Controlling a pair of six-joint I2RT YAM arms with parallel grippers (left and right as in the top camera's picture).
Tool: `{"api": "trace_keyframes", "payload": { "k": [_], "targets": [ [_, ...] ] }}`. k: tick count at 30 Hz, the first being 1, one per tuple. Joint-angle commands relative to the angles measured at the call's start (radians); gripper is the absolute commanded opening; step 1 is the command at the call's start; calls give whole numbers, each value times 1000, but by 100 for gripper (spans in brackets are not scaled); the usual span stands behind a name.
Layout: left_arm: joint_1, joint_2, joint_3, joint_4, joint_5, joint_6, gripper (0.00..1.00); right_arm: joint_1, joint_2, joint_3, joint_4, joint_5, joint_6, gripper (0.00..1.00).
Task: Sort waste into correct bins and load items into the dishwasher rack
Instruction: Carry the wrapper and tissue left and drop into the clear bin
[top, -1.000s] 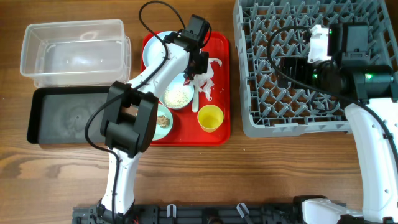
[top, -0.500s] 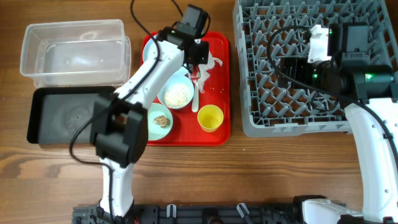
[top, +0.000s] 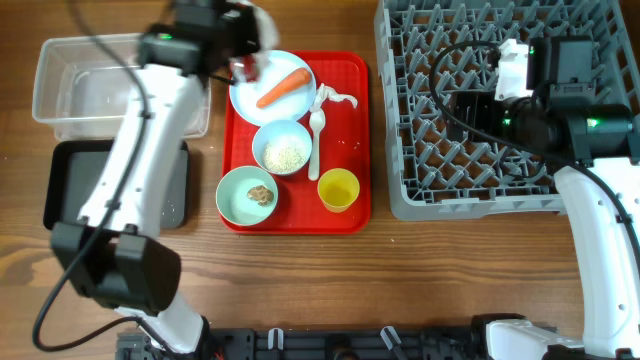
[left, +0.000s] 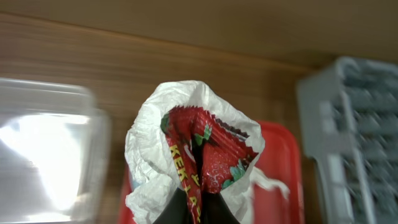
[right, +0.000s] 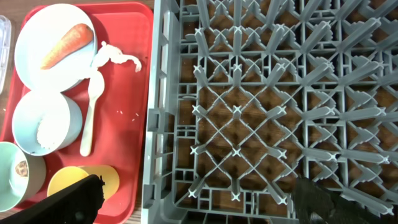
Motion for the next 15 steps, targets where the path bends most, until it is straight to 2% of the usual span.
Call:
{"api": "trace_keyframes", "payload": {
  "k": [1, 9, 10, 11, 12, 13, 14, 15],
  "targets": [
    [164, -10, 16, -19, -44, -19, 4, -4, 7, 14, 6, -17, -13, 100],
    [380, 79, 15, -29, -109, -19, 5, -4, 7, 14, 9, -17, 6, 100],
    [394, 100, 14, -23, -109, -19, 16, -4, 7, 14, 9, -17, 6, 100],
    [410, 135, 14, -11, -109, -19, 41, -4, 7, 14, 9, -17, 6, 100],
    [421, 166, 15, 2, -109, -19, 72, -4, 7, 14, 9, -17, 6, 100],
    [428, 189, 14, 13, -109, -19, 91, -4, 7, 14, 9, -17, 6, 100],
    [435, 214, 15, 24, -109, -19, 100, -4, 7, 14, 8, -17, 6, 100],
    [438, 229, 15, 29, -109, -19, 100, -4, 7, 14, 8, -17, 6, 100]
  ]
}}
